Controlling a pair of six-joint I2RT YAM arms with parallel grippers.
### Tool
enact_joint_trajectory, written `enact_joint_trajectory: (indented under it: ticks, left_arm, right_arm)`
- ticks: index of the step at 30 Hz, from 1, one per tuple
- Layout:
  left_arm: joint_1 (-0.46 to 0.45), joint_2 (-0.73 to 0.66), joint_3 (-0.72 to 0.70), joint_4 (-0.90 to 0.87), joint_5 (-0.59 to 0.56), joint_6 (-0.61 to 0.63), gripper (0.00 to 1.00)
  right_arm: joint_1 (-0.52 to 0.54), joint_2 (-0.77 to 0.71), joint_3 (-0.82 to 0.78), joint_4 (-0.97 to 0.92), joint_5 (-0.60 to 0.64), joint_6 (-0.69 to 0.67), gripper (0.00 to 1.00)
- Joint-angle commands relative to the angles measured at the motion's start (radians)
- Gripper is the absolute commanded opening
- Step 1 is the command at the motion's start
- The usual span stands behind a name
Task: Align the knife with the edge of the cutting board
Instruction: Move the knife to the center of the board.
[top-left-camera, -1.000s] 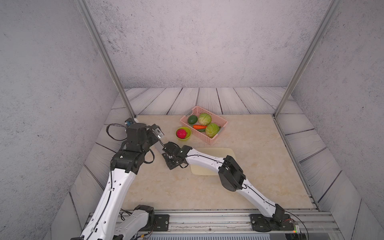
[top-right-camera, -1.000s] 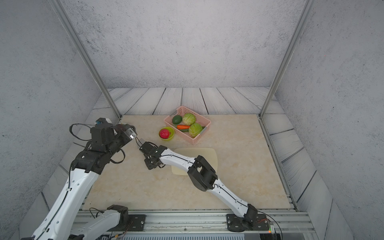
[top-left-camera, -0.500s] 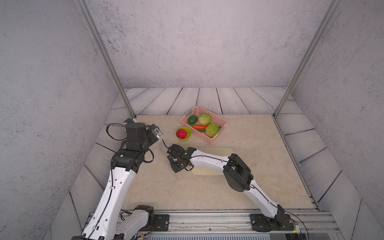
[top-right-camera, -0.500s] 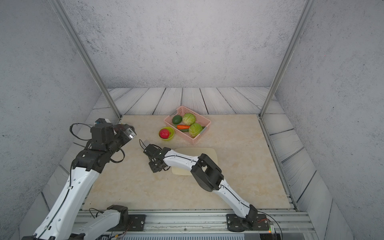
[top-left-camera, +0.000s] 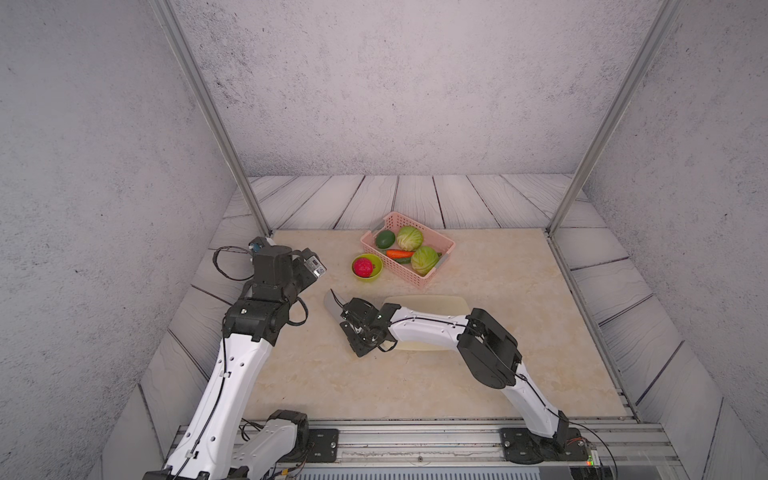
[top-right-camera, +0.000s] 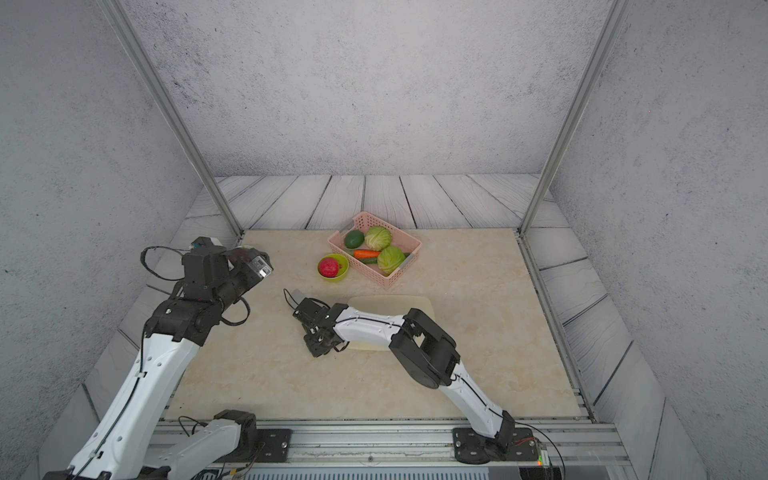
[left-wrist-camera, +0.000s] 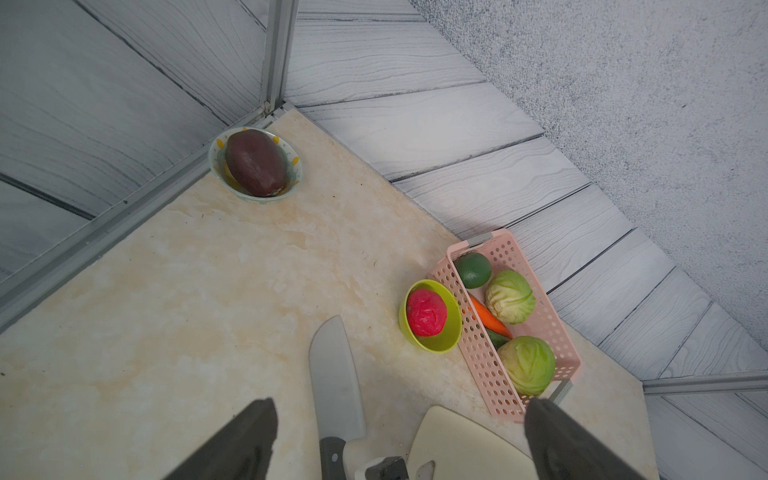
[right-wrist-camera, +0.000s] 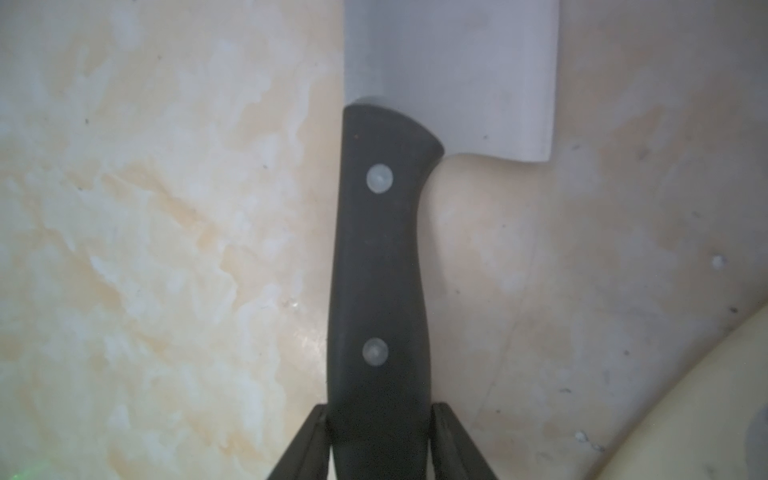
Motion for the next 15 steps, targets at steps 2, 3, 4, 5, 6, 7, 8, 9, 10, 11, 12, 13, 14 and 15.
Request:
enact_joint_trajectory:
  ticks: [2,3,4,5,6,7,8,9,10,11,12,13,14,15]
  left_arm:
    - [0.01,0.006,-0.009,0.012,-0.003,0.001,0.98]
    - [0.011,0.004,-0.009,0.014,-0.003,0.002,0.98]
    - [0.011,0.002,-0.009,0.013,-0.004,0.003,0.98]
    - [0.011,0.001,-0.009,0.013,-0.005,0.002,0.98]
    - [0.011,0.001,-0.009,0.015,-0.004,0.002,0.98]
    - [0.011,0.003,-0.009,0.016,-0.004,0.003,0.98]
    - [0.01,0.003,-0.01,0.015,-0.003,0.002,0.98]
    - [0.01,0.004,-0.01,0.016,-0.003,0.003,0.98]
    - [0.01,0.006,-0.01,0.016,-0.003,0.004,0.98]
    - [0.01,0.005,-0.01,0.016,-0.004,0.005,0.98]
    - [0.01,0.003,-0.01,0.016,-0.006,0.005,0.98]
    - [0.011,0.003,-0.011,0.017,-0.006,0.005,0.98]
    - [0.01,0.003,-0.012,0.017,-0.006,0.005,0.98]
    - [0.011,0.005,-0.011,0.017,-0.004,0.005,0.98]
  right_arm:
    - [0.005,0.001,0.067,-0.065,-0.02,-0.014,0.58]
    - [0.006,0.012,0.086,-0.077,-0.02,-0.019,0.59]
    - [0.005,0.022,0.112,-0.09,-0.018,-0.022,0.61]
    - [0.004,0.032,0.135,-0.105,-0.015,-0.027,0.61]
    - [0.005,0.042,0.154,-0.115,-0.01,-0.034,0.61]
    - [0.004,0.053,0.18,-0.122,-0.005,-0.037,0.62]
    - [0.005,0.064,0.205,-0.132,0.001,-0.043,0.62]
    - [0.004,0.077,0.23,-0.145,0.006,-0.048,0.62]
    - [0.003,0.091,0.257,-0.158,0.012,-0.061,0.62]
    - [0.002,0.113,0.273,-0.172,0.021,-0.071,0.62]
    - [0.002,0.128,0.301,-0.187,0.03,-0.081,0.62]
    - [0.003,0.144,0.325,-0.207,0.037,-0.092,0.62]
    - [0.001,0.158,0.346,-0.219,0.04,-0.1,0.62]
    - [0.0,0.17,0.372,-0.23,0.039,-0.105,0.62]
